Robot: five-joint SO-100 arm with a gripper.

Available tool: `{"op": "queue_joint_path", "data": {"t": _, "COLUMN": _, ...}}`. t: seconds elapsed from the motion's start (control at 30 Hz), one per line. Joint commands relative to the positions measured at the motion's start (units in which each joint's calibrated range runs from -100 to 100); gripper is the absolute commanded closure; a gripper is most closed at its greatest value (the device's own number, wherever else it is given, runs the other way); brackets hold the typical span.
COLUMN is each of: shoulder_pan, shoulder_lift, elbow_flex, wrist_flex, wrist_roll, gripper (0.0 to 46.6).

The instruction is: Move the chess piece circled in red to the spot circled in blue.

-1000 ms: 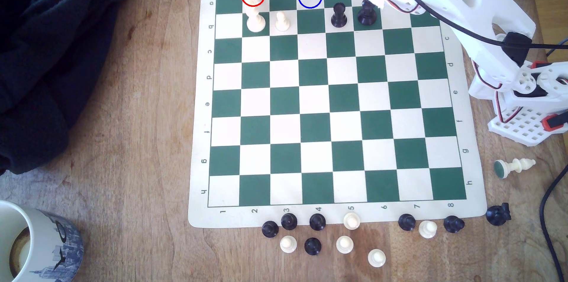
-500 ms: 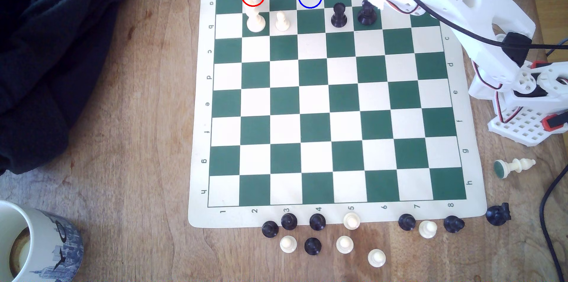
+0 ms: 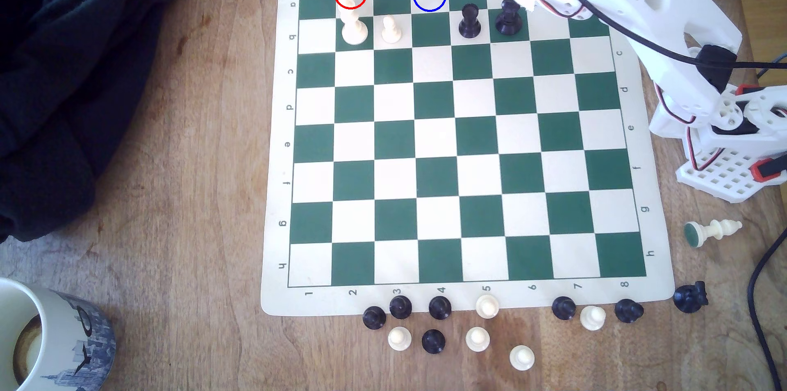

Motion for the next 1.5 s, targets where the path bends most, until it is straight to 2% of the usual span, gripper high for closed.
{"op": "queue_joint_path", "data": {"t": 0.0, "shoulder_pan": 0.14, "shoulder_lift": -17.66, "elbow_flex": 4.71, "wrist_flex": -2.37, "wrist_roll": 0.2, "gripper": 42.0}}
{"op": "queue_joint_path", "data": {"t": 0.33, "shoulder_pan": 0.53, "shoulder_lift": -37.27, "elbow_flex": 32.63, "wrist_flex": -8.11, "wrist_roll": 0.73, "gripper": 42.7}}
{"op": "queue_joint_path", "data": {"t": 0.63, "shoulder_pan": 1.62, "shoulder_lift": -44.99, "elbow_flex": 49.32, "wrist_flex": -10.24, "wrist_roll": 2.25, "gripper": 44.4}}
{"op": "queue_joint_path", "data": {"t": 0.87, "shoulder_pan": 3.34, "shoulder_lift": -45.84, "elbow_flex": 55.75, "wrist_flex": -11.46, "wrist_roll": 3.37, "gripper": 44.4}}
{"op": "queue_joint_path", "data": {"t": 1.07, "shoulder_pan": 4.13, "shoulder_lift": -43.8, "elbow_flex": 59.2, "wrist_flex": -14.09, "wrist_roll": 5.32, "gripper": 44.5}}
{"op": "queue_joint_path", "data": {"t": 1.47, "shoulder_pan": 4.99, "shoulder_lift": -39.22, "elbow_flex": 59.38, "wrist_flex": -17.03, "wrist_roll": 9.43, "gripper": 44.8}}
